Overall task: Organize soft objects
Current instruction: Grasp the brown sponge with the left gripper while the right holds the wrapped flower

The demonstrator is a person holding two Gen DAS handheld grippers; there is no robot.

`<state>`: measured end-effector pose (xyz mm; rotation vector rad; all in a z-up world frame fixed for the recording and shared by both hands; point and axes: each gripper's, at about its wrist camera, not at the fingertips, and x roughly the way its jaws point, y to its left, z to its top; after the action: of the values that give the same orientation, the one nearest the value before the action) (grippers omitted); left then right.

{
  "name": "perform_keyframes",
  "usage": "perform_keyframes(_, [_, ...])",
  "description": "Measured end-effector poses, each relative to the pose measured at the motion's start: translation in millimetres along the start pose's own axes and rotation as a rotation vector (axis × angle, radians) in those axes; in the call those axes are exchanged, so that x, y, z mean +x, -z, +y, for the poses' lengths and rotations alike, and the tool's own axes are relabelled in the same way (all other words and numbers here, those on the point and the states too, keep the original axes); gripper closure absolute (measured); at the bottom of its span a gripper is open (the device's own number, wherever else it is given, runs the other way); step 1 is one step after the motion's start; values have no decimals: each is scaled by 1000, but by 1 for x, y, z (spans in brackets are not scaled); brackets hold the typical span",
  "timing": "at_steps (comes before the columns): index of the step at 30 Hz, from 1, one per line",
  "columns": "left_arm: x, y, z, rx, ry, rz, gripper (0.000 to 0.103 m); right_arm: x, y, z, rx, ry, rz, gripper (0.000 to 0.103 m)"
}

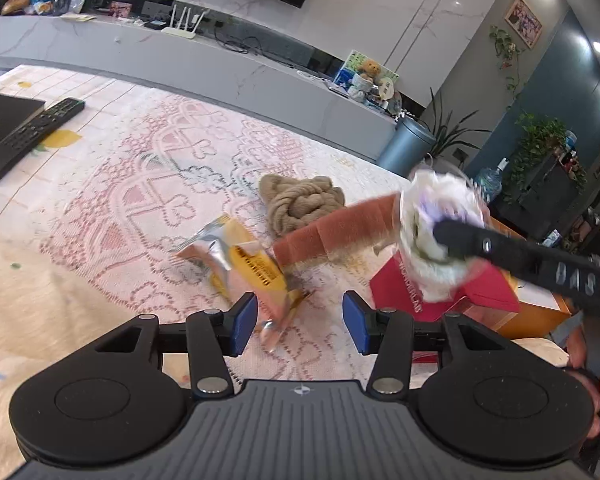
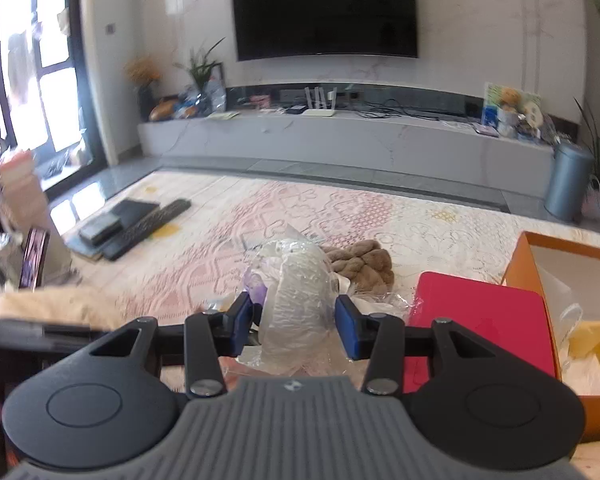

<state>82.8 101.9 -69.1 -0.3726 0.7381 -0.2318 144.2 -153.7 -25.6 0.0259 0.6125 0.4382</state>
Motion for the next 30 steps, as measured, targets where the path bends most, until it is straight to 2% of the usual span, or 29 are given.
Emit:
perform_keyframes(3, [-1,-3,-8,49,5,-15,43,-5,-8,-9,36,-14,-17,58])
perform_keyframes(8, [6,-7,-32,185,20,-28,41,-6,-14,-16,44,-3,3,58])
perform_keyframes(13, [14,-2,-40,220,56,4,41,-12,-13,-21,72,-10,1,58])
perform_keyframes(19, [14,7,-50,290,70,19,38,-25,3,-29,142,-49,22,58])
perform_keyframes(22, [13,14,-59,345,72,40,37,-37,15,-28,152,-40,2,58])
perform_keyframes(30, [6,36,-65,330,86,84,37,-81,47,-39,262,-5,-24,58])
